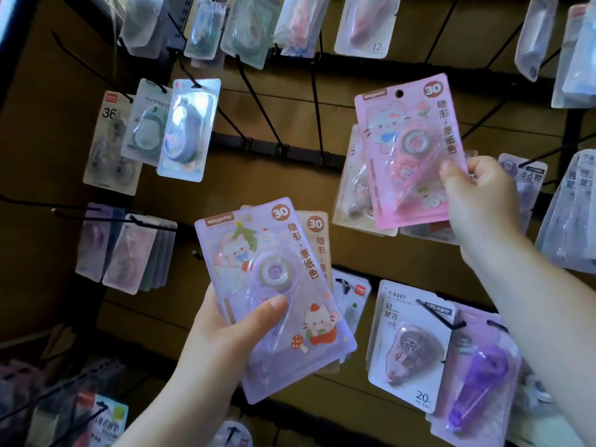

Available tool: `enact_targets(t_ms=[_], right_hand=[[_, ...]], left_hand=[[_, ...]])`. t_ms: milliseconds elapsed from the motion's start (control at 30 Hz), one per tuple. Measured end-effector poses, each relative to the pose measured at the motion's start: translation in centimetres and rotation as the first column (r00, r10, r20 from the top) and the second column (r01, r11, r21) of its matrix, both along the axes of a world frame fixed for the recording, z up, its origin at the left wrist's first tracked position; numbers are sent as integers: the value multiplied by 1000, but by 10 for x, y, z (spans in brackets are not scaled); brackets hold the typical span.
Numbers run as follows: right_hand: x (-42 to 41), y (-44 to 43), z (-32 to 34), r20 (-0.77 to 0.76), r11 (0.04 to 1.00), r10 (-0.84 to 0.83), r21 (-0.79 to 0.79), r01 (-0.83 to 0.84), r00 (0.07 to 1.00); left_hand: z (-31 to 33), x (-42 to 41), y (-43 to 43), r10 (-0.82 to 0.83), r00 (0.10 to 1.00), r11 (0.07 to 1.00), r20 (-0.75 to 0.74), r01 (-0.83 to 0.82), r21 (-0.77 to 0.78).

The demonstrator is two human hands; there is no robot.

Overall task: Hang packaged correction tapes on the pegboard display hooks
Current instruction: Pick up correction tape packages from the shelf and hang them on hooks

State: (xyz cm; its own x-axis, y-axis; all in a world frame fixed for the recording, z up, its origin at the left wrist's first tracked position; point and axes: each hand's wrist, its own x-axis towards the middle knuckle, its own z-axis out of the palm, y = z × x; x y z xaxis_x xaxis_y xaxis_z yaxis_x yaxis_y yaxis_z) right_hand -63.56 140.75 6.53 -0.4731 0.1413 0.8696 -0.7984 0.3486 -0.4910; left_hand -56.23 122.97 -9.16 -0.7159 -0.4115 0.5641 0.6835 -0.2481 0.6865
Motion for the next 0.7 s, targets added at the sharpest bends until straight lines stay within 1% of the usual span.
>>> enact_targets(t_ms=[233, 367, 533, 700], right_hand=[[3, -6, 5, 112, 998, 69, -17, -67, 991], [4, -8, 4, 177, 990, 139, -35, -135, 974], [-7, -12, 1, 202, 988, 155, -15, -156, 967], [-24, -17, 0, 299, 984, 167, 13, -179, 940]], left_hand=[[-3, -5, -3, 30, 997, 999, 72, -32, 24], [-3, -4, -5, 22, 997, 1000, 80, -23, 12], [-1, -3, -4, 3, 996, 1000, 84, -4, 11], [-1, -2, -5, -7, 996, 1000, 84, 7, 1]])
